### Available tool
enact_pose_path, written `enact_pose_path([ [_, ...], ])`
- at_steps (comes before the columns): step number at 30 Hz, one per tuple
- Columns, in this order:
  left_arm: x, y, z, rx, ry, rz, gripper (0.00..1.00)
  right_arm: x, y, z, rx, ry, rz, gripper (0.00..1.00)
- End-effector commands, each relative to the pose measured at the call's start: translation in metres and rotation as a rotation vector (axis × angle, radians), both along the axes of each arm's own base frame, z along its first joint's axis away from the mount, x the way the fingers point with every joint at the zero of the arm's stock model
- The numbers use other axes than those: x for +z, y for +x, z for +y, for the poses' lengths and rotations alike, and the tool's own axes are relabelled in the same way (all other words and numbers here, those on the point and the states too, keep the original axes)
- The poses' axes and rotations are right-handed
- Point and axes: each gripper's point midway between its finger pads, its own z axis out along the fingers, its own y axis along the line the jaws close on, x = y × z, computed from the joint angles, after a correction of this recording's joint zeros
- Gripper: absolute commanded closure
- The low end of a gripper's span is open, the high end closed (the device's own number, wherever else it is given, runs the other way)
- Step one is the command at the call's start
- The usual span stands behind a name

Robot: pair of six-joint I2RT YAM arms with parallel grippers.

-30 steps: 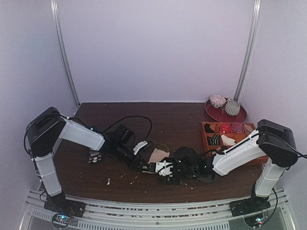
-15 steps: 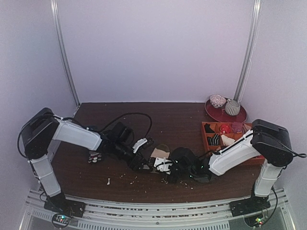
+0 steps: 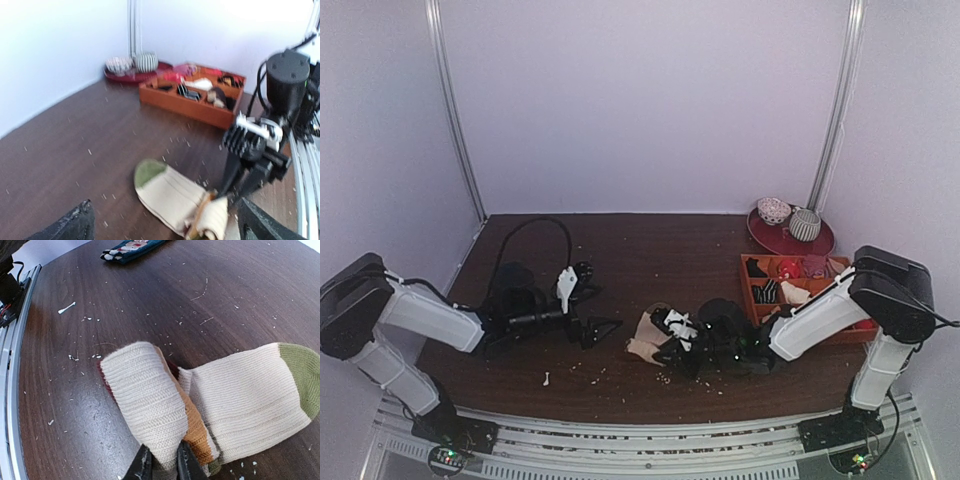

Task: Roll the socks
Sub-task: Roll a pair of socks at the center of the board.

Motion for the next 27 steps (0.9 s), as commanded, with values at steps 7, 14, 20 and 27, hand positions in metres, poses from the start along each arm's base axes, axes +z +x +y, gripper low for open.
enact_pose_path([
  [7,0.043,-0.021,-0.015,-0.328,-0.261,-0.068,0.08,-0.08,-0.036,-0.053,-0.025,-0.239,0.333,0.84],
  [14,-0.03,-0.022,-0.036,-0.344,0.007,0.086,0.2,-0.089,-0.032,-0.062,-0.005,-0.294,0.354,0.84],
  [20,-0.084,-0.027,-0.05,-0.358,0.179,0.169,0.24,-0.089,-0.029,-0.064,-0.003,-0.291,0.366,0.84],
  [27,-0.108,-0.029,-0.056,-0.374,0.237,0.204,0.31,-0.092,-0.029,-0.068,-0.007,-0.297,0.379,0.84],
])
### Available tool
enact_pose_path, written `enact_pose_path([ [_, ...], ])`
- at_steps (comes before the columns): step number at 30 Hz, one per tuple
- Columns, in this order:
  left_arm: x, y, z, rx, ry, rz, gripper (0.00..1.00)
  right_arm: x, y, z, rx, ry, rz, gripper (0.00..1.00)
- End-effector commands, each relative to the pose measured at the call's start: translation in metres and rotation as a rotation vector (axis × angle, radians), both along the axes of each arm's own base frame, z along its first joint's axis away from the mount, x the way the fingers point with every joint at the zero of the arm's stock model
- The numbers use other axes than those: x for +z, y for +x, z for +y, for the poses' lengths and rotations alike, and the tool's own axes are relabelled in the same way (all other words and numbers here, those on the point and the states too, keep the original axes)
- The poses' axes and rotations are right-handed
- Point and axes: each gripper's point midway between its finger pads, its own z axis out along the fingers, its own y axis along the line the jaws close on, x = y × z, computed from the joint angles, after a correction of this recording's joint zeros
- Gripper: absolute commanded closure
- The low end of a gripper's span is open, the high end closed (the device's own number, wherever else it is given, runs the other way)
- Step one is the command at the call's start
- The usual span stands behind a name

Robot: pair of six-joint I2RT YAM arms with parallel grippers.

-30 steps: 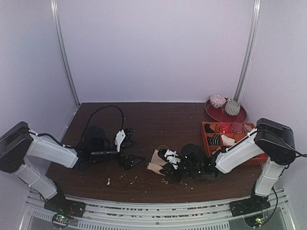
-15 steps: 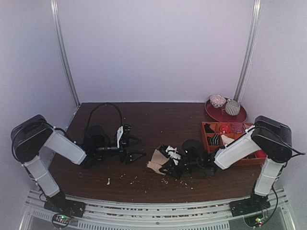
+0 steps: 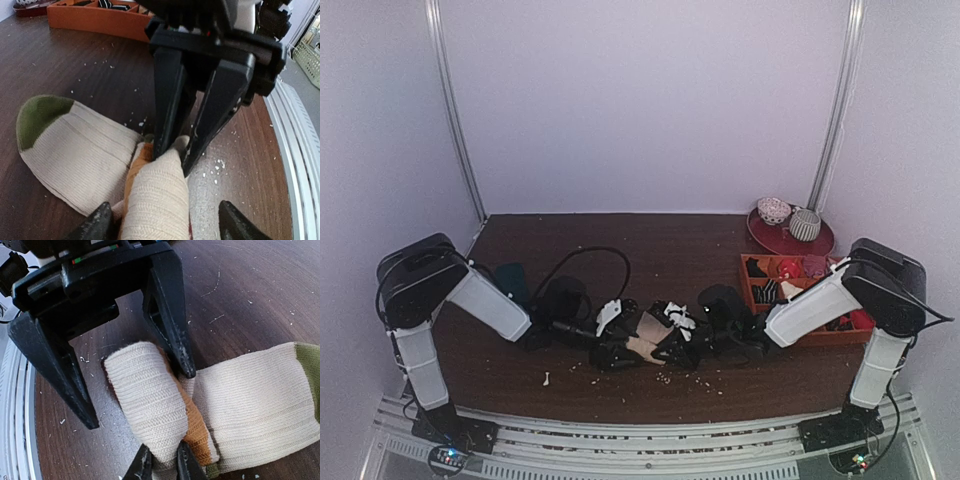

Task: Roll the socks
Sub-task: Roll a pair of socks at the center of the board.

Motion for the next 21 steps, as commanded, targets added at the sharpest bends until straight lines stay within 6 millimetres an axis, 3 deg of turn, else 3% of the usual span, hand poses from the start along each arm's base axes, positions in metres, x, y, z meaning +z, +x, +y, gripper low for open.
enact_pose_path([
  [1,-0.014,0.004,-0.002,-0.015,0.055,-0.019,0.35,-0.09,-0.042,-0.068,-0.032,-0.337,0.239,0.84],
  [6,-0.016,0.0,0.0,-0.016,0.051,0.001,0.51,-0.092,-0.042,-0.068,-0.034,-0.339,0.245,0.84],
  [11,0.004,0.002,-0.002,-0.008,-0.007,-0.041,0.38,-0.096,-0.043,-0.07,-0.035,-0.347,0.256,0.84],
  [21,0.01,0.004,-0.007,-0.02,-0.033,-0.05,0.39,-0.099,-0.045,-0.072,-0.039,-0.351,0.272,0.84],
])
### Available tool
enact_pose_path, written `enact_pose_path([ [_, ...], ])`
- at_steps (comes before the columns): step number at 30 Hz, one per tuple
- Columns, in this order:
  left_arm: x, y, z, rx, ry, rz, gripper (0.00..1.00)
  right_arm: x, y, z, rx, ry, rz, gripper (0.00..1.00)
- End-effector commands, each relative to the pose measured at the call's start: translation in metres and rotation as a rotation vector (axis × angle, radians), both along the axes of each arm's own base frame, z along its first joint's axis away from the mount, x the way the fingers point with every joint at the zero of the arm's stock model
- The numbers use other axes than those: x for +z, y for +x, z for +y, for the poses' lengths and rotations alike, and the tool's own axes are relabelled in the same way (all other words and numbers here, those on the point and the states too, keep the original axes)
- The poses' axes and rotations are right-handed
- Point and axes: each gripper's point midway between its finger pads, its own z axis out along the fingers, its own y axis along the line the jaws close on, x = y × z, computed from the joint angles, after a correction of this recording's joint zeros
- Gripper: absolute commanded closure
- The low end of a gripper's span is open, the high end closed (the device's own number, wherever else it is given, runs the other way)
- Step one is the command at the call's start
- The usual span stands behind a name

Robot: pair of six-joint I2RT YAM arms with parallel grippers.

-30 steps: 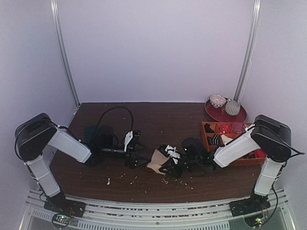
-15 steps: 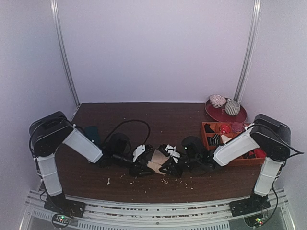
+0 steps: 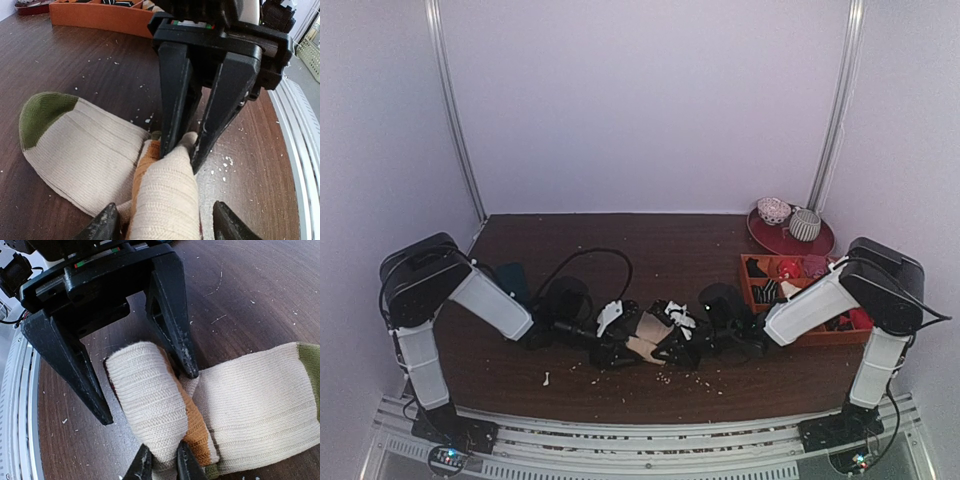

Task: Roll the socks
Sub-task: Roll a pair of socks at the center of the board.

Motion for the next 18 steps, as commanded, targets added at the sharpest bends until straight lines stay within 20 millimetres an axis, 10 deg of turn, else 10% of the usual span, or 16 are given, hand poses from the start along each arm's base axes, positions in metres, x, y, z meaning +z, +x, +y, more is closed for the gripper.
enact_pose_path([
  [1,0.018,0.002,-0.008,-0.021,-0.06,-0.037,0.41,-0.098,-0.045,-0.072,-0.051,-0.369,0.25,0.84],
  [7,0.007,-0.003,-0.01,-0.051,-0.042,0.008,0.64,-0.1,-0.045,-0.073,-0.05,-0.376,0.256,0.84],
  [10,-0.004,-0.002,-0.01,-0.037,0.006,0.057,1.0,-0.098,-0.045,-0.073,-0.05,-0.375,0.256,0.84],
  [18,-0.058,0.008,0.009,0.157,0.27,0.356,1.0,-0.026,-0.006,-0.054,-0.158,-0.226,0.065,0.58],
])
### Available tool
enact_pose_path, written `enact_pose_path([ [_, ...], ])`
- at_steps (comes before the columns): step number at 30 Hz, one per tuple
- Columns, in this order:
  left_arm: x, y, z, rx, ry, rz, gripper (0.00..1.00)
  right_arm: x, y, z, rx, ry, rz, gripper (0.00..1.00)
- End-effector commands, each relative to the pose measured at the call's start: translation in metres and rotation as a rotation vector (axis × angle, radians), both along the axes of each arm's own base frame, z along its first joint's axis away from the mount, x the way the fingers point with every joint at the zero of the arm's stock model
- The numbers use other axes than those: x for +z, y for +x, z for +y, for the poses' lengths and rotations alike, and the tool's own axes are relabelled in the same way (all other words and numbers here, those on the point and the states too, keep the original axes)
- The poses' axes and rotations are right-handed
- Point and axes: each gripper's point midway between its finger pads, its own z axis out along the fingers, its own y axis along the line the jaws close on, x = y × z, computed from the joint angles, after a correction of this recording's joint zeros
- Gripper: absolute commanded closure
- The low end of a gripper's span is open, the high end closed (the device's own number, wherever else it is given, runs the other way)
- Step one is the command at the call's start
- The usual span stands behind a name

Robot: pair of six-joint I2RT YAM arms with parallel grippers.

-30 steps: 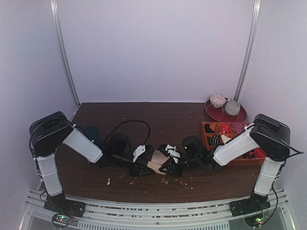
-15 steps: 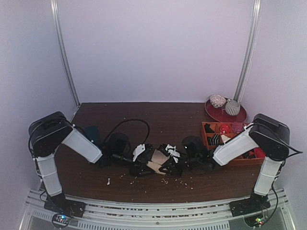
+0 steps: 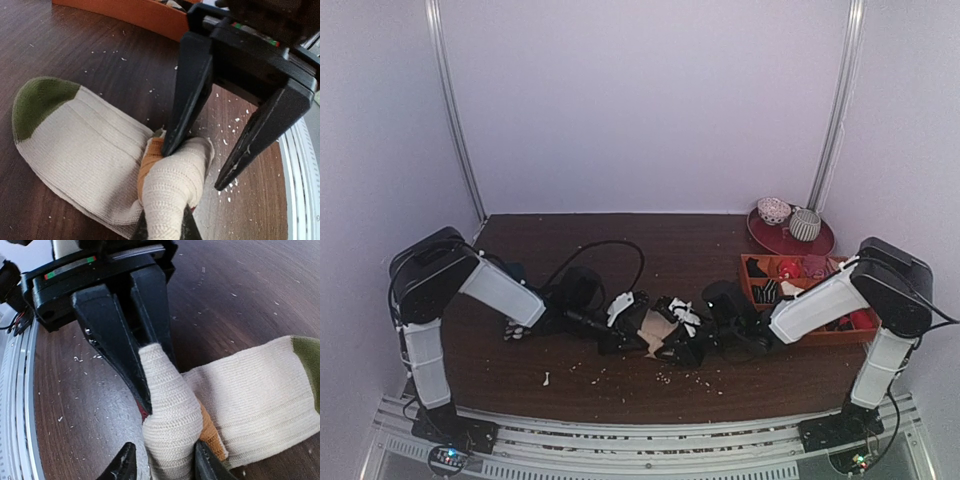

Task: Roll the socks
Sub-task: Roll a pair of socks at the center of the board.

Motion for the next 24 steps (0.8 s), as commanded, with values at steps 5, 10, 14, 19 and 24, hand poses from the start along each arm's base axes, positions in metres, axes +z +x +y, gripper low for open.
enact_pose_path([
  [5,-0.073,-0.017,0.048,0.205,0.33,0.399,1.0,0.044,0.009,-0.048,-0.181,-0.04,-0.242,0.46],
  [10,-0.083,-0.027,0.058,0.218,0.382,0.457,1.0,0.049,-0.018,-0.034,-0.044,-0.105,-0.514,0.36],
  [14,-0.086,-0.031,0.058,0.212,0.38,0.487,1.0,0.032,-0.025,-0.017,0.035,-0.24,-0.639,0.34],
  [19,-0.086,-0.029,0.056,0.206,0.382,0.489,1.0,0.023,-0.013,-0.005,0.038,-0.348,-0.745,0.32],
  [24,-0.086,-0.03,0.054,0.193,0.379,0.491,1.0,0.017,-0.005,-0.002,0.035,-0.392,-0.779,0.33],
])
